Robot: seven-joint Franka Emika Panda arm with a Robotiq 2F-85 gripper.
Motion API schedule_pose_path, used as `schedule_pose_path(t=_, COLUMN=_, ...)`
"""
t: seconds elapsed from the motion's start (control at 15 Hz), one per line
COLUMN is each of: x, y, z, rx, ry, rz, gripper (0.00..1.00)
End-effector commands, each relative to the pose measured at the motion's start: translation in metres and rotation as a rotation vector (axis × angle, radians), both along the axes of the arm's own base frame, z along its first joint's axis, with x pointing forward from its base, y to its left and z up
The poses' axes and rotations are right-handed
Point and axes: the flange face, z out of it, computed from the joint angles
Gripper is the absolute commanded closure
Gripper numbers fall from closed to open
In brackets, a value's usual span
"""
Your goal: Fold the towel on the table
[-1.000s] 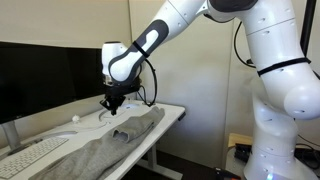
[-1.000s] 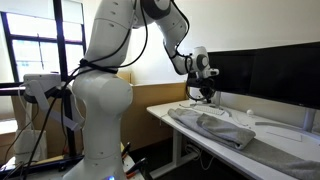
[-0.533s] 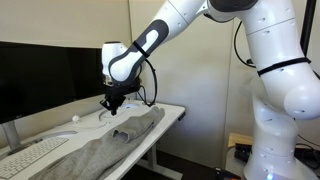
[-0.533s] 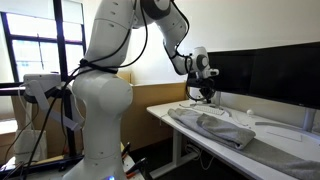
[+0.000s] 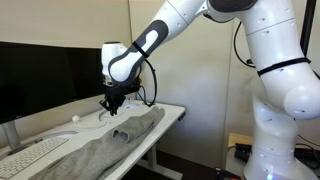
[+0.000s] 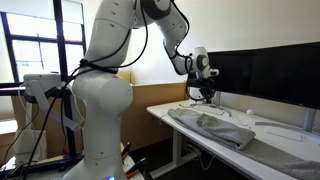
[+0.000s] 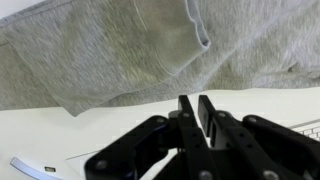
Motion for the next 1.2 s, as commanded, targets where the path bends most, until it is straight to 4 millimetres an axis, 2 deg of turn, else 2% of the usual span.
schedule_pose_path(t=0.0, x=0.001, y=-0.002, z=-0.002, rx=-0.017, ry=-0.013, rz=-0.015, gripper=0.52)
schedule_pose_path(t=0.27, x=-0.002, y=-0.003, z=-0.009, rx=-0.021, ry=0.011, rz=-0.006, gripper=0.28)
schedule_pose_path(t=0.53, x=-0.022, y=-0.003, z=-0.036, rx=-0.026, ry=0.085, rz=0.006, gripper=0.02)
schedule_pose_path(t=0.87, x=-0.043, y=-0.005, z=-0.068, rx=-0.039, ry=0.157, rz=0.016, gripper=0.0)
schedule_pose_path(t=1.13, x=-0.047, y=-0.015, z=-0.083, rx=-0.065, ry=0.17, rz=0.007, gripper=0.0)
